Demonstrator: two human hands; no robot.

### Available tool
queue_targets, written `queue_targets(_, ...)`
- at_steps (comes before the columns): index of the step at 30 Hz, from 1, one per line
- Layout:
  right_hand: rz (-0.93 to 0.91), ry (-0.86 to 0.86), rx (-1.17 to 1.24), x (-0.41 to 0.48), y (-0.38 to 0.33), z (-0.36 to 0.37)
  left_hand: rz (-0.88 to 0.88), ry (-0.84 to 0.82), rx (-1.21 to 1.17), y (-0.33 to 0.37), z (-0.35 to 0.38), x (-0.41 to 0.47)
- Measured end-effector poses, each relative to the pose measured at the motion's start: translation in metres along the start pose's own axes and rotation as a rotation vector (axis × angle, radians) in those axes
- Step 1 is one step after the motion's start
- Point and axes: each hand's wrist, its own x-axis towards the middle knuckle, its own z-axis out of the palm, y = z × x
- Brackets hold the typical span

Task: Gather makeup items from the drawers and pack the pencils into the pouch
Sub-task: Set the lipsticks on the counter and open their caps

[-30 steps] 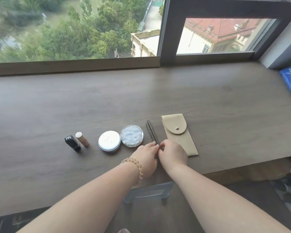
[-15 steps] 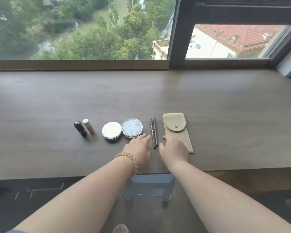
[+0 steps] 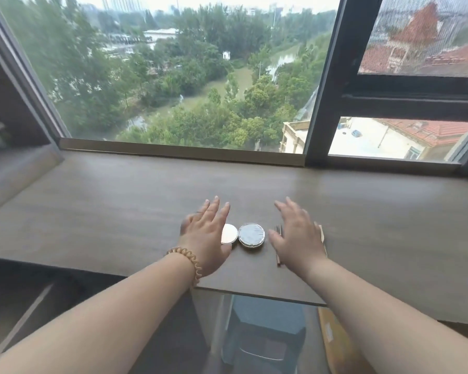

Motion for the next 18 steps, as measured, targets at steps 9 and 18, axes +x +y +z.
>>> queue_targets(9, -0.222, 0.336, 0.256, -0.012, -0.105, -0.089, 0.007, 0.244, -0.07, -0.055, -0.096, -0.029)
queue_targets(18, -0.233, 0.48, 0.286, -0.047, -0.172, -0.106, 0.066, 0.332, -0.112, -0.108, -0.126, -0.04)
